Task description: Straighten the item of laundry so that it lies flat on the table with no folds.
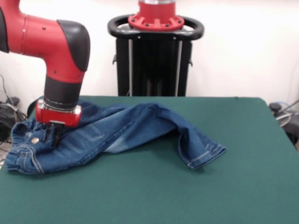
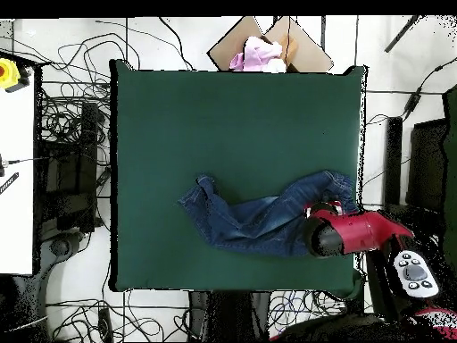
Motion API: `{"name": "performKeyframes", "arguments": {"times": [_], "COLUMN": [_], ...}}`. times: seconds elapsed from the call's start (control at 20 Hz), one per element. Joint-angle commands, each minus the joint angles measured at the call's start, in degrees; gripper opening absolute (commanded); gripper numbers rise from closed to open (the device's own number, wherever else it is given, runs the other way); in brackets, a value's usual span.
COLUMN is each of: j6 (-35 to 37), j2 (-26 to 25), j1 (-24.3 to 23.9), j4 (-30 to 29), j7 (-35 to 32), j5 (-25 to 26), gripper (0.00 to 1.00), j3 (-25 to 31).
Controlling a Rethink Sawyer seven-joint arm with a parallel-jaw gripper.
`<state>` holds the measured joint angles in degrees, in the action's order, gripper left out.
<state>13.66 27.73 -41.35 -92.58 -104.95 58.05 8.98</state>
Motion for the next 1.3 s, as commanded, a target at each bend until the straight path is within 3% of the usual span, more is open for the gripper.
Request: {"name": "performKeyframes", "arguments": {"times": [0.05, 0.4, 0.8, 0.85, 1.0, 1.3], "j6": [7.69, 8.12, 7.67, 7.81, 9.94, 19.82], "j2": [1.73, 2.35, 0.85, 0.95, 2.47, 10.64], "j1": [-4.18, -6.25, -6.67, -7.12, -7.11, -6.29], "j4": [7.32, 7.99, 7.85, 7.11, 4.67, -2.01], "j7": [20.17, 22.2, 23.15, 24.31, 23.14, 23.89], "j5": [1.97, 3.23, 1.11, 0.22, -2.8, -13.3], "gripper": [0.0, 0.0, 0.0, 1.0, 1.0, 1.0], "j3": [8.97, 10.38, 10.04, 10.53, 10.78, 13.55]}}
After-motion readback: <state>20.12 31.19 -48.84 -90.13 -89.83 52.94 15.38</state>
